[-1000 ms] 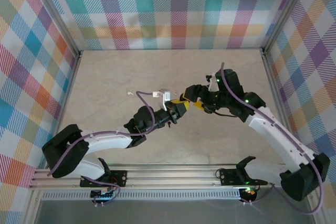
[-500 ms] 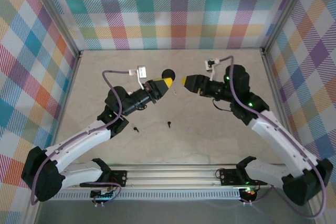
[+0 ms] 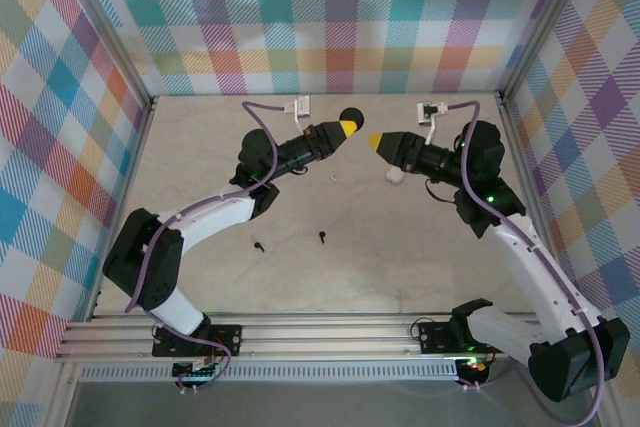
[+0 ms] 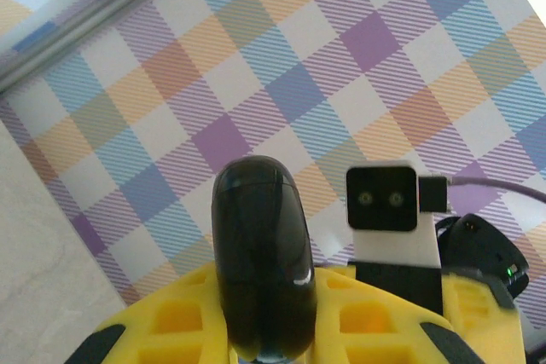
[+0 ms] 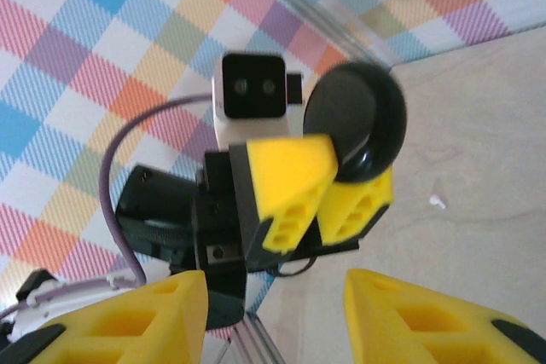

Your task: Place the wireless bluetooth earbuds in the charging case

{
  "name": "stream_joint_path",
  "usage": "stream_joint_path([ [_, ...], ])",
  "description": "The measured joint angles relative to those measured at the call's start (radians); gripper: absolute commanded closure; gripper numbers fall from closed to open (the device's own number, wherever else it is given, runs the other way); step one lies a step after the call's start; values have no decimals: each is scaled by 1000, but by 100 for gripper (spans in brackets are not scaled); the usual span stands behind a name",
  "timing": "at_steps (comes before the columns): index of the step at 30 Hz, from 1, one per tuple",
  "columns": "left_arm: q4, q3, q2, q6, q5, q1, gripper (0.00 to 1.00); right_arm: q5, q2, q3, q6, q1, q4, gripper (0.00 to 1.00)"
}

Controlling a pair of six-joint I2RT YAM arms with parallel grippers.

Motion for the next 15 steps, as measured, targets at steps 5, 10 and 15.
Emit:
stream_joint_path([
  [5, 57, -15, 2, -22, 0, 0, 100, -6, 62, 60, 35, -38, -25, 46],
  [10, 85, -77, -23, -30, -5, 0, 100, -19, 143, 93, 69, -41, -38, 47],
  [15, 90, -92, -37, -32, -8, 0, 100, -55, 164, 98, 86, -40, -37, 47],
])
